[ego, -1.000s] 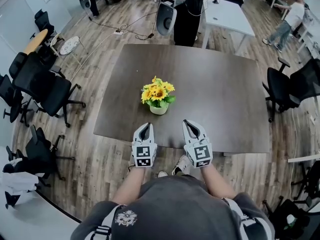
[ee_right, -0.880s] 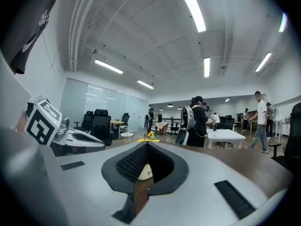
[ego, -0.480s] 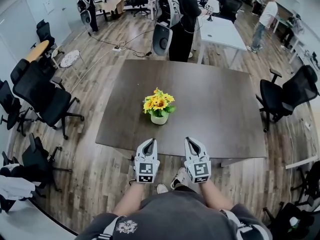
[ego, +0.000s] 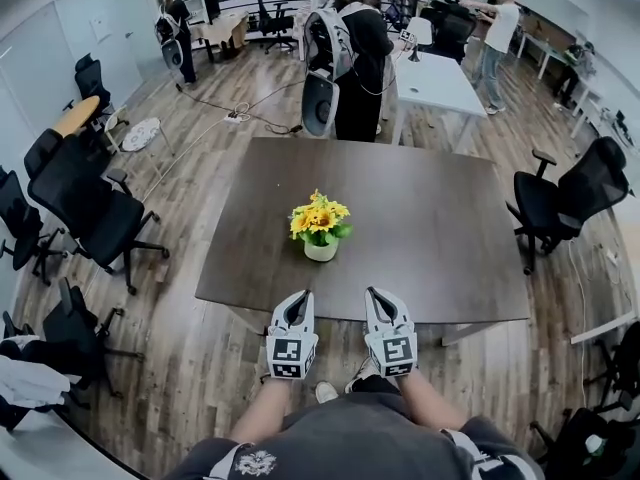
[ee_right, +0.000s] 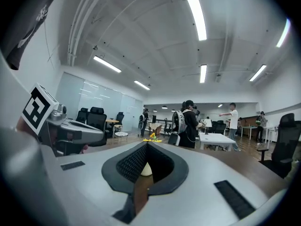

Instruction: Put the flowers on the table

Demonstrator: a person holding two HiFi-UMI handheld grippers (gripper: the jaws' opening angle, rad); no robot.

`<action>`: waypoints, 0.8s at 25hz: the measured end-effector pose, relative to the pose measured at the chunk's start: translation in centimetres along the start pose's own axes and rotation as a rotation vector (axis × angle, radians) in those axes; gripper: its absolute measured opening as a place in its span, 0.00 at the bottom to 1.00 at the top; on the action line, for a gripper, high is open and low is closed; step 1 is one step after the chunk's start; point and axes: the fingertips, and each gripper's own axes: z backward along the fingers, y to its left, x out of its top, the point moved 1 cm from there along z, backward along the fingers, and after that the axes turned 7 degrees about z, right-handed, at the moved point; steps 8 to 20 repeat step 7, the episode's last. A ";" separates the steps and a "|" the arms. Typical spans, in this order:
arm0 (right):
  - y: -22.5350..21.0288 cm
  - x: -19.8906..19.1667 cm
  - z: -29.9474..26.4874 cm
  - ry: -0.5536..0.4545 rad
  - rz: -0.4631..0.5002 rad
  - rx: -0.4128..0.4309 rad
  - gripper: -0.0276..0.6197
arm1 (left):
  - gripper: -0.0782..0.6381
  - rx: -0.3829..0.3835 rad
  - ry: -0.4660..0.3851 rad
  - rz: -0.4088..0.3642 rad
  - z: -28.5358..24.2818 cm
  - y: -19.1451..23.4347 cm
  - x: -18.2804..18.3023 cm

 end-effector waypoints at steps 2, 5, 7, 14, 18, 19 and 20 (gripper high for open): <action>0.2 0.2 0.2 0.000 0.005 -0.001 0.08 | 0.12 0.001 -0.005 0.007 0.3 0.1 0.2; 0.4 0.7 0.1 -0.014 0.003 0.013 0.08 | 0.12 -0.004 -0.016 0.021 0.1 0.4 0.5; 0.6 1.0 0.1 -0.030 0.000 0.022 0.08 | 0.12 -0.008 -0.021 0.021 -0.1 0.5 0.8; 0.6 1.0 0.1 -0.030 0.000 0.022 0.08 | 0.12 -0.008 -0.021 0.021 -0.1 0.5 0.8; 0.6 1.0 0.1 -0.030 0.000 0.022 0.08 | 0.12 -0.008 -0.021 0.021 -0.1 0.5 0.8; 0.6 1.0 0.1 -0.030 0.000 0.022 0.08 | 0.12 -0.008 -0.021 0.021 -0.1 0.5 0.8; 0.6 1.0 0.1 -0.030 0.000 0.022 0.08 | 0.12 -0.008 -0.021 0.021 -0.1 0.5 0.8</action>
